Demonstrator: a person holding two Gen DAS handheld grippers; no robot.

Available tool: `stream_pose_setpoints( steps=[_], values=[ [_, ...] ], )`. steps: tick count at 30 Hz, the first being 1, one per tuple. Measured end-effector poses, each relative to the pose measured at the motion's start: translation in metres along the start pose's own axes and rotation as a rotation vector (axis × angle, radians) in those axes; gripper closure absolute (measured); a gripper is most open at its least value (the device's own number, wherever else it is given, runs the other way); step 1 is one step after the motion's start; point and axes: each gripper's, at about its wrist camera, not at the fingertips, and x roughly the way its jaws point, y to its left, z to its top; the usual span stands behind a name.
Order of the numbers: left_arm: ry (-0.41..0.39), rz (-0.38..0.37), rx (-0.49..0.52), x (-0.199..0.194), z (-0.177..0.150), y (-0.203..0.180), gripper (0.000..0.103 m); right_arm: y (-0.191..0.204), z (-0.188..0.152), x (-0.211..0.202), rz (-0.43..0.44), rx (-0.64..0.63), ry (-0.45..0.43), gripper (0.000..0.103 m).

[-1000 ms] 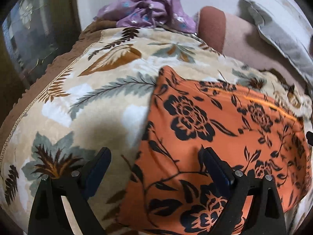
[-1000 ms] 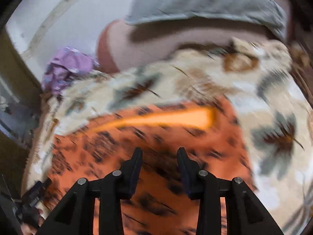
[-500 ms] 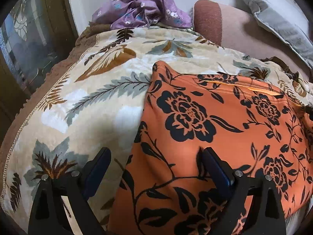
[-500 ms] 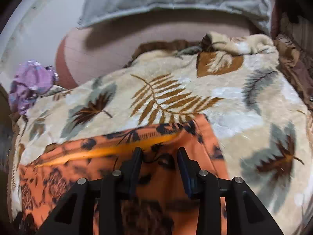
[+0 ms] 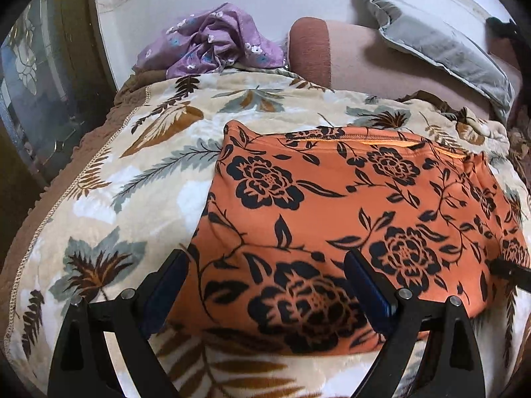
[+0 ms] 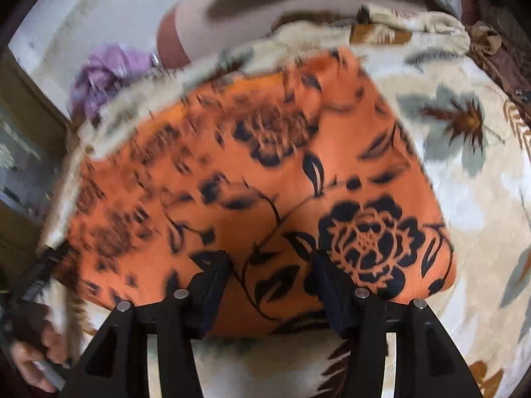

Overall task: Fold small clothes
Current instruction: 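Press and smooth the folded blouse flat with both tools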

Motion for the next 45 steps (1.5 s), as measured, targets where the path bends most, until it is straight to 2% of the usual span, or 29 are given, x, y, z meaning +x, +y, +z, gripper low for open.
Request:
stream_pose_setpoints(
  steps=[2,5,9,15,18,19,23,27,33,39,45],
  values=[
    [-0.006,0.006,0.003,-0.004,-0.001,-0.001,0.008,0.000,0.005,-0.009,0.013,0.019,-0.020,0.047],
    [-0.020,0.016,0.005,-0.009,-0.002,-0.003,0.008,0.000,0.009,-0.026,0.037,0.030,-0.100,0.047],
    [-0.024,0.023,0.008,-0.012,0.000,-0.006,0.008,0.001,0.014,-0.032,0.083,0.057,-0.137,0.047],
    [-0.018,0.017,0.017,-0.013,0.003,-0.013,0.008,0.012,0.021,-0.016,0.109,0.051,-0.109,0.047],
    [-0.013,0.003,0.012,-0.015,0.006,-0.014,0.008,0.014,0.018,0.010,0.100,0.056,-0.012,0.046],
    [-0.012,0.001,0.009,-0.016,0.007,-0.014,0.008,0.015,0.016,0.016,0.087,0.045,-0.005,0.046],
    [-0.024,0.009,0.007,-0.021,0.008,-0.014,0.008,0.020,0.016,0.012,0.072,0.018,-0.018,0.047],
    [-0.027,0.012,-0.003,-0.028,0.006,-0.012,0.008,0.016,0.013,0.002,0.100,0.052,-0.042,0.047],
    [-0.041,0.012,-0.001,-0.041,-0.002,-0.016,0.008,0.021,0.007,-0.028,0.146,0.026,-0.110,0.047],
    [-0.026,-0.009,0.002,-0.053,-0.021,-0.023,0.008,0.019,-0.001,-0.052,0.192,0.026,-0.170,0.047],
    [0.016,-0.069,0.022,-0.056,-0.038,-0.037,0.008,0.012,-0.003,-0.056,0.232,0.059,-0.169,0.047]
  ],
)
